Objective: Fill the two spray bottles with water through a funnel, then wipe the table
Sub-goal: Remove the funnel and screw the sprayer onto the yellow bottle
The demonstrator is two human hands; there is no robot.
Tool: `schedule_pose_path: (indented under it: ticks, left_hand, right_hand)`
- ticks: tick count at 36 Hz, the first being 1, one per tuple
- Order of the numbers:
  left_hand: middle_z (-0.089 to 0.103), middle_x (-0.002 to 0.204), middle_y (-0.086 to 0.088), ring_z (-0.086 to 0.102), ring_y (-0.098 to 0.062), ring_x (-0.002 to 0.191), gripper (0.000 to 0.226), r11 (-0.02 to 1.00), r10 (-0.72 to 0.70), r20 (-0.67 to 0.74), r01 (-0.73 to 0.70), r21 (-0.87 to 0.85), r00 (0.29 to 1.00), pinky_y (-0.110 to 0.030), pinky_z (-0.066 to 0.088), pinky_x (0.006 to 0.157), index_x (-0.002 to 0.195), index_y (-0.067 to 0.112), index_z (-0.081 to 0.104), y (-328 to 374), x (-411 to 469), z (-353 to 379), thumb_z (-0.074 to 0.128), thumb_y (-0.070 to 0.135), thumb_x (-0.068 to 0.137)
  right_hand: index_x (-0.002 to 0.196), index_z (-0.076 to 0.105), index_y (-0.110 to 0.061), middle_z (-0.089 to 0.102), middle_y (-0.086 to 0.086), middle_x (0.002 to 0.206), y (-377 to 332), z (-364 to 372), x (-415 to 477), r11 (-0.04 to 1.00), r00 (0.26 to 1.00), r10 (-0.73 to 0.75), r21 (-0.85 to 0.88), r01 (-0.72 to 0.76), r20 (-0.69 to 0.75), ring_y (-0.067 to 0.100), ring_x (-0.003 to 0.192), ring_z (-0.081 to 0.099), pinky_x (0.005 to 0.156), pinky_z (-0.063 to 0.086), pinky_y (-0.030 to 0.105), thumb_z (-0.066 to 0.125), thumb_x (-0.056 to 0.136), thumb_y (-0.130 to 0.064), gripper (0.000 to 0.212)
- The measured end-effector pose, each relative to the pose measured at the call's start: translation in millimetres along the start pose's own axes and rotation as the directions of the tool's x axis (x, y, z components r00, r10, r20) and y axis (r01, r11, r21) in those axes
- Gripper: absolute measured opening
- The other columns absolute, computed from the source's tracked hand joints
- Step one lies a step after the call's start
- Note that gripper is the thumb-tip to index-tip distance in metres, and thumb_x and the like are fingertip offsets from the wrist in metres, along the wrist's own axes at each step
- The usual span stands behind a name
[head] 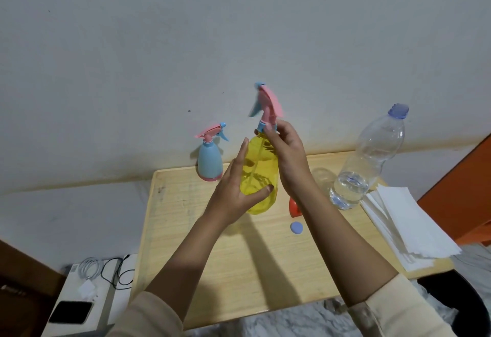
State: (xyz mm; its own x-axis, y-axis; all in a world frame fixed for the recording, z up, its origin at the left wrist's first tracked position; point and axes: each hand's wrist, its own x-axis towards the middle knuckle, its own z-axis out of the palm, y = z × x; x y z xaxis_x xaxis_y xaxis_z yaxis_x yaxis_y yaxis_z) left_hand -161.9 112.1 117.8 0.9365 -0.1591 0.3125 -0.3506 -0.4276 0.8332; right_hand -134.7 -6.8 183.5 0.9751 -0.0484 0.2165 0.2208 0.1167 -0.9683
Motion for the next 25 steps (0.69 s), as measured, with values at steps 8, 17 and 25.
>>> schedule_pose_path:
  ticks: [8, 17, 25]
  left_hand:
    - [0.031, 0.124, 0.034, 0.034, 0.012, 0.11, 0.095, 0.995, 0.011, -0.04, -0.007, 0.104, 0.999, -0.024, 0.036, 0.088, 0.135, 0.062, -0.004, 0.2, -2.2, -2.3, 0.07, 0.047, 0.078]
    - [0.047, 0.128, 0.005, 0.047, -0.011, 0.117, 0.106, 0.978, -0.009, -0.125, 0.034, 0.205, 0.992, -0.031, 0.046, 0.087, 0.141, 0.055, -0.007, -4.7, -13.9, 4.0, 0.067, 0.066, 0.066]
    - [0.023, 0.148, 0.019, 0.027, 0.003, 0.13, 0.108, 0.99, -0.127, 0.095, 0.132, -0.049, 0.987, -0.026, 0.028, 0.102, 0.136, 0.065, -0.003, -6.9, -32.4, 5.3, 0.079, 0.044, 0.069]
  right_hand:
    - [0.104, 0.063, -0.02, 0.067, 0.003, 0.11, -5.4, 1.3, -3.6, 0.998, 0.999, -0.023, -0.055, 0.024, 0.025, 0.018, 0.108, 0.061, 0.1, 0.047, 0.042, 0.051, 0.095, -0.026, 0.016]
    - [0.097, 0.062, -0.024, 0.068, -0.001, 0.096, -0.4, 2.3, -3.9, 0.975, 0.998, -0.052, -0.217, 0.056, 0.027, 0.018, 0.099, 0.063, 0.094, 0.049, 0.042, 0.047, 0.098, -0.025, 0.015]
    - [0.088, 0.065, -0.025, 0.068, 0.001, 0.09, 3.2, -13.0, -8.7, 0.991, 0.997, 0.024, -0.134, -0.014, 0.073, 0.02, 0.096, 0.063, 0.092, 0.048, 0.043, 0.053, 0.094, -0.014, 0.018]
